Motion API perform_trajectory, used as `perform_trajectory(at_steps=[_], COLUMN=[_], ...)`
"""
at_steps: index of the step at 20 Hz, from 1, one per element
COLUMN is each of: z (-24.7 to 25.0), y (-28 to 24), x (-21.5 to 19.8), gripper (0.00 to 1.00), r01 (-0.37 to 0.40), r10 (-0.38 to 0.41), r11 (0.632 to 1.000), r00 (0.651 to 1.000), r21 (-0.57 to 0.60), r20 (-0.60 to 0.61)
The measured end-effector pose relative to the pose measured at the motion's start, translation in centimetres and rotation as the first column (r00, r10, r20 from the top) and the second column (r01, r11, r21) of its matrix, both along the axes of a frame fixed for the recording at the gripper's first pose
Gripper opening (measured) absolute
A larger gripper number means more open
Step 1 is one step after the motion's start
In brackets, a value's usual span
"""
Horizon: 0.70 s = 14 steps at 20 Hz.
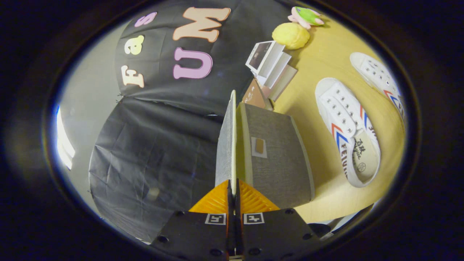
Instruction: Open the storage box then place both shoes into the box .Put the left shoe in first, then the right shoe, with the right side of both shoes facing outward in a uniform manner.
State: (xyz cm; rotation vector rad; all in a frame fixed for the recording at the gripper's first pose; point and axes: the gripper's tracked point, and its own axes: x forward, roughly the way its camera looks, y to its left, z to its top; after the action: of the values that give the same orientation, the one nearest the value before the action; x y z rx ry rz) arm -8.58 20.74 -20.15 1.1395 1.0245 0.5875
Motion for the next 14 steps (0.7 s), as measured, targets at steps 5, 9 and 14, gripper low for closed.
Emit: perform_trajectory(at_steps=[5, 9, 14], z=[4.8, 8.3, 10.8], y=[1.7, 3.8, 7.4], x=[1.1, 1.6, 1.7], gripper=[0.04, 0.04, 0.04], r01=[-0.039, -0.060, -0.104], r10=[0.041, 0.062, 0.111], r11=[0.999, 0.998, 0.994], r00=[0.993, 0.983, 0.963], r21=[-0.020, -0.016, -0.041], r20=[0.110, 0.171, 0.247])
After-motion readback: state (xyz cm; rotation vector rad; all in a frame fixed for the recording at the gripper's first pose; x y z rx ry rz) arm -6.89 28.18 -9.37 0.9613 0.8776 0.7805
